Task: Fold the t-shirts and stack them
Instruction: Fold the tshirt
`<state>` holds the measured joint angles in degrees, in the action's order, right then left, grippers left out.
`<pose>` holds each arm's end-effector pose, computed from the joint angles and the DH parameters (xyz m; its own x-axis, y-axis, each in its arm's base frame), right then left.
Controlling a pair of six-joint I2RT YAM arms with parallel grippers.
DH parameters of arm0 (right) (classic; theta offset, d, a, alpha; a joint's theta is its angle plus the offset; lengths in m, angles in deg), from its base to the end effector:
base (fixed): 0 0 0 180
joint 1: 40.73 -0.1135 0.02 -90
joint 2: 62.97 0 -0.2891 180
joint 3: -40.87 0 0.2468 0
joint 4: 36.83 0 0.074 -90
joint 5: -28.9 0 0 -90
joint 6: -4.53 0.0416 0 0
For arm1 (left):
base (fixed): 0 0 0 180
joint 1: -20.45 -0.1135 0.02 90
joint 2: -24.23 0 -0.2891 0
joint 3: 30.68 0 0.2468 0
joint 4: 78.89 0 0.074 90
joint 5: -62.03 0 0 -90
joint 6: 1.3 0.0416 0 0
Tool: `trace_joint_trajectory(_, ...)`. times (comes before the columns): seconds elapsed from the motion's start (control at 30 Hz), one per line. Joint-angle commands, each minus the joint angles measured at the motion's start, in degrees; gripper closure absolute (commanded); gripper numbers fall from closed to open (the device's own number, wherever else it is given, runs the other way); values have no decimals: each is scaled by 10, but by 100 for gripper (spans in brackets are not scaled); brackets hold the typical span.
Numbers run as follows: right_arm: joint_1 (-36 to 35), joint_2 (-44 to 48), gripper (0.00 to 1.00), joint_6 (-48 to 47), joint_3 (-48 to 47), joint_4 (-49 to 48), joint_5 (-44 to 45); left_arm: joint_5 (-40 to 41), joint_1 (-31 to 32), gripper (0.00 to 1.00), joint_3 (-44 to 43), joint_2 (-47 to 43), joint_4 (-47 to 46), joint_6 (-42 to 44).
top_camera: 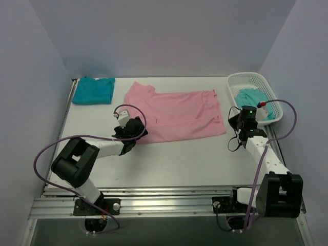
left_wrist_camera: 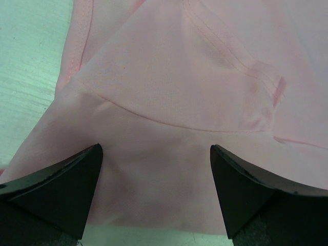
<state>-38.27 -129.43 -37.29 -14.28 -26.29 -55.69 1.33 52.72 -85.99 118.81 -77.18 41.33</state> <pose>0.2533 -0.0148 0.2872 -0.1509 0.7491 -0.6450 0.3639 0.6488 0.6683 0.2792 -0.1523 0.1731 -0.4883 -0.4505 -0.7474 -0.3042 0.8906 -0.3381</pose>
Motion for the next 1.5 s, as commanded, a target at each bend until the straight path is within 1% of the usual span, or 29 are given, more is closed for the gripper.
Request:
trace_joint_trajectory(0.0,-8,-105,100,17,-3,-54,-42,-4,2,5,-9,-3,35,3)
trace_joint_trajectory(0.03,-11,-132,100,23,-3,-71,-48,-4,2,5,-7,-4,35,3)
trace_joint_trajectory(0.07,-14,-188,100,30,-4,-104,-64,-5,2,5,-6,-5,33,4)
trace_joint_trajectory(0.13,-19,-236,100,38,-7,-133,-82,-4,2,4,-4,-5,31,4)
trace_joint_trajectory(0.17,-21,-276,100,41,-8,-158,-85,-4,1,5,-3,-5,30,6)
trace_joint_trajectory(0.27,-44,-334,100,38,-26,-172,-79,-5,1,5,1,-5,23,6)
trace_joint_trajectory(0.37,-47,-363,100,32,-42,-163,-67,-9,0,5,3,-3,16,7)
trace_joint_trajectory(0.43,-47,-363,100,31,-45,-155,-59,-12,-3,5,5,-4,15,7)
trace_joint_trajectory(0.53,-46,-353,100,35,-44,-117,-23,-16,-8,5,20,-13,11,4)
trace_joint_trajectory(0.63,-40,-335,100,44,-38,-56,14,-16,-13,5,35,-32,19,2)
trace_joint_trajectory(0.8,-27,-289,100,69,-6,11,36,-14,-26,5,55,-75,65,-13)
trace_joint_trajectory(0.83,-27,-280,100,74,-2,44,48,-13,-27,5,57,-94,74,-18)
trace_joint_trajectory(0.87,-12,-261,100,83,0,68,55,-11,-28,5,62,-104,96,-25)
trace_joint_trajectory(0.93,-7,-237,100,89,23,91,51,-3,-29,5,69,-135,113,-31)
trace_joint_trajectory(1.1,-2,-92,100,117,99,131,29,-1,-32,5,84,-180,160,-33)
trace_joint_trajectory(1.13,-3,-66,100,118,107,155,29,-1,-31,5,84,-194,167,-36)
trace_joint_trajectory(1.17,-3,-17,100,118,111,170,30,-4,-30,5,86,-201,179,-39)
trace_joint_trajectory(1.3,-3,96,100,111,118,250,30,-13,-24,5,115,-257,197,-48)
trace_joint_trajectory(1.33,-3,136,100,104,116,274,27,-7,-18,5,123,-285,212,-51)
trace_joint_trajectory(1.4,-4,174,100,96,109,291,22,32,13,5,121,-316,235,-57)
trace_joint_trajectory(1.43,-5,211,100,84,103,301,25,49,24,5,108,-344,258,-56)
trace_joint_trajectory(1.47,-5,225,100,80,84,303,29,79,44,5,98,-356,269,-51)
